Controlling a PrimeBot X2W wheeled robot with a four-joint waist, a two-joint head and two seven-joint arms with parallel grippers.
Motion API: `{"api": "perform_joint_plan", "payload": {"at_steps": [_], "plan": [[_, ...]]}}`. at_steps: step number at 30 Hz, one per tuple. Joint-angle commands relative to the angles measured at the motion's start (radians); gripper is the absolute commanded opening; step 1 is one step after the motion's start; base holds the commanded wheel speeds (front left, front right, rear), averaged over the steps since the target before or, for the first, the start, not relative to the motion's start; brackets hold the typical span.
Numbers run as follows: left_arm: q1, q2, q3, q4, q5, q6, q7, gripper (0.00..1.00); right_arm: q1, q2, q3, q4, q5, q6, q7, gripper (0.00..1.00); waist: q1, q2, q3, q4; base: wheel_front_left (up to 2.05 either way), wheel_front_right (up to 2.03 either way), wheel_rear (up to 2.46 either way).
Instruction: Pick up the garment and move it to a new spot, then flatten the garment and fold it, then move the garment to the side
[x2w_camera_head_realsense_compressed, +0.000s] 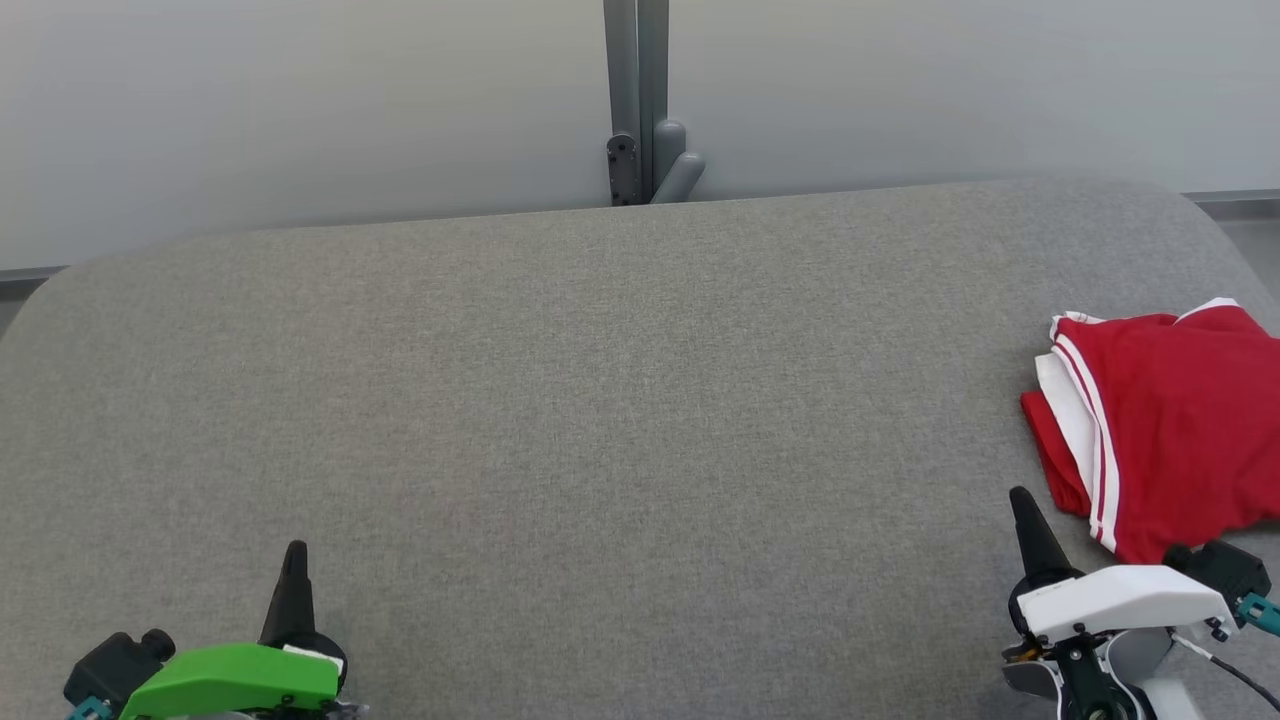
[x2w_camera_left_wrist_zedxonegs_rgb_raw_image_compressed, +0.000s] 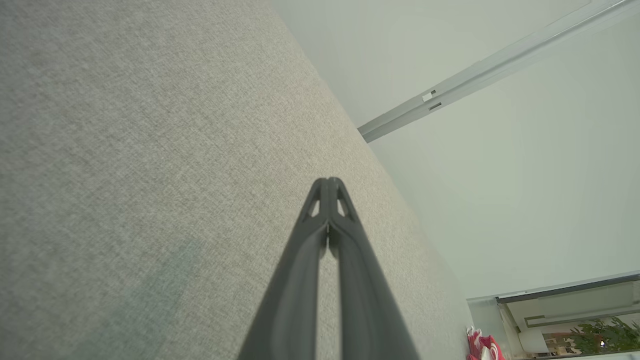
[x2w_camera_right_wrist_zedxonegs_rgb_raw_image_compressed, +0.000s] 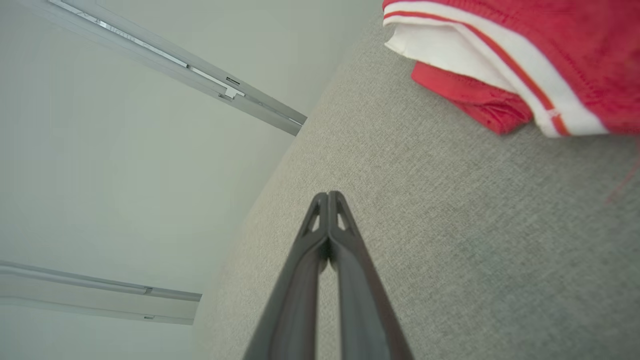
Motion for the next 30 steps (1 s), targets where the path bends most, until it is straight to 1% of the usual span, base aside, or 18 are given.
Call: {"api": "perform_joint_plan", "payload": {"at_steps": [1,16,30], "plan": [[-0.03,0.006,0.005,-0.014,-0.029,-0.005,0.006,0.0,-0.017,-0.005,-0.006,-0.017,0.028,0.0,0.006,0.0,0.0,0.0,0.0,0.0,0.0,0.0,0.0],[-0.046,0.007,0.022,-0.034,-0.184,-0.014,0.045,0.0,-0.025,-0.007,-0.021,-0.041,0.188,0.0,0.047,0.0,0.0,0.0,0.001,0.001,0.0,0.0,0.0],[-0.057,0.007,0.034,-0.05,-0.301,-0.019,0.077,0.0,-0.028,-0.007,-0.033,-0.059,0.31,0.0,0.079,0.0,0.0,0.0,0.002,0.002,0.0,0.0,0.0]]}}
